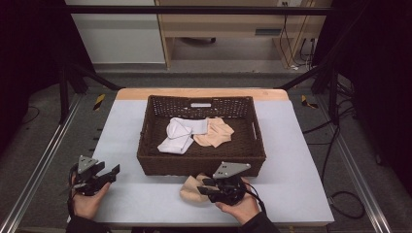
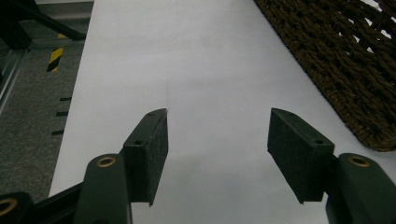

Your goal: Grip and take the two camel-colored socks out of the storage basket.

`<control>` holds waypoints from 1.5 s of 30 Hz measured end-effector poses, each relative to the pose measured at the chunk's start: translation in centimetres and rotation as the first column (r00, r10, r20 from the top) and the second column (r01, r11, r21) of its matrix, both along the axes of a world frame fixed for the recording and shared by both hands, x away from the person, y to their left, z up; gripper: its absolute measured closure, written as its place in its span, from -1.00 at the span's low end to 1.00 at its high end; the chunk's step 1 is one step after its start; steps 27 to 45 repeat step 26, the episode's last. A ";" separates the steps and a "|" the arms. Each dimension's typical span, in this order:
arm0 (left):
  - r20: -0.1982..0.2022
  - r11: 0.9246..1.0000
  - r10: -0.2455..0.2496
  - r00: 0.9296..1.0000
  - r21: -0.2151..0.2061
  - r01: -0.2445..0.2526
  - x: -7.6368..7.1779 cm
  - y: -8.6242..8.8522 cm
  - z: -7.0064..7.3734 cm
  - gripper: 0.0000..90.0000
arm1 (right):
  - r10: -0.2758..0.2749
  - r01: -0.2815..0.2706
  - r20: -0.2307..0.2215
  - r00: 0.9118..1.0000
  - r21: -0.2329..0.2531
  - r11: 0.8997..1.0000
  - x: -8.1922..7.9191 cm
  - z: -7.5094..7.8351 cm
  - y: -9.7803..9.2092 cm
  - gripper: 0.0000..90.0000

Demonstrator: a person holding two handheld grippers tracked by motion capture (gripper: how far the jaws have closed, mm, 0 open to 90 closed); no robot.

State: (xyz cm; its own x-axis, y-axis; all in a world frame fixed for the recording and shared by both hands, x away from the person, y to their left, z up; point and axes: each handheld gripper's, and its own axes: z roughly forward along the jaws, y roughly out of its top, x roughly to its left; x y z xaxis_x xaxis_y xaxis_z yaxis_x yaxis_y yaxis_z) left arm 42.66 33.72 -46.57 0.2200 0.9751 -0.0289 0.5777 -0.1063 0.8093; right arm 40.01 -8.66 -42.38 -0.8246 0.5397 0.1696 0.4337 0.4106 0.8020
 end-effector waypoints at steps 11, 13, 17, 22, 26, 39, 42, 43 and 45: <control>0.011 1.000 -0.002 1.000 -0.007 0.002 -0.1 0.0 0.1 -0.15 | -0.132 0.119 0.100 0.986 0.123 0.985 -0.3 2.8 -2.6 0.33; 0.016 1.000 -0.005 1.000 -0.009 0.005 -0.1 0.0 0.2 -0.16 | -0.165 0.145 0.122 0.979 0.151 0.978 -0.2 3.1 -3.4 0.31; 0.018 1.000 -0.006 1.000 -0.009 0.006 -0.2 -0.1 0.2 -0.16 | -0.239 0.203 0.164 0.957 0.209 0.957 -0.2 4.0 -4.9 0.24; 0.026 1.000 -0.010 1.000 -0.012 0.011 -0.2 -0.1 0.3 -0.16 | -0.350 0.293 0.205 0.914 0.261 0.920 0.3 4.8 -7.5 0.08; 0.029 1.000 -0.010 1.000 -0.013 0.010 -0.3 -0.2 0.4 -0.16 | -0.431 0.368 0.208 0.878 0.282 0.886 0.8 4.8 -9.6 -0.04; 0.029 1.000 -0.010 1.000 -0.013 0.010 -0.3 -0.2 0.4 -0.16 | -0.431 0.368 0.208 0.878 0.282 0.886 0.8 4.8 -9.6 -0.04; 0.029 1.000 -0.010 1.000 -0.013 0.010 -0.3 -0.2 0.4 -0.16 | -0.431 0.368 0.208 0.878 0.282 0.886 0.8 4.8 -9.6 -0.04; 0.029 1.000 -0.010 1.000 -0.013 0.010 -0.3 -0.2 0.4 -0.16 | -0.431 0.368 0.208 0.878 0.282 0.886 0.8 4.8 -9.6 -0.04; 0.029 1.000 -0.010 1.000 -0.013 0.010 -0.3 -0.2 0.4 -0.16 | -0.431 0.368 0.208 0.878 0.282 0.886 0.8 4.8 -9.6 -0.04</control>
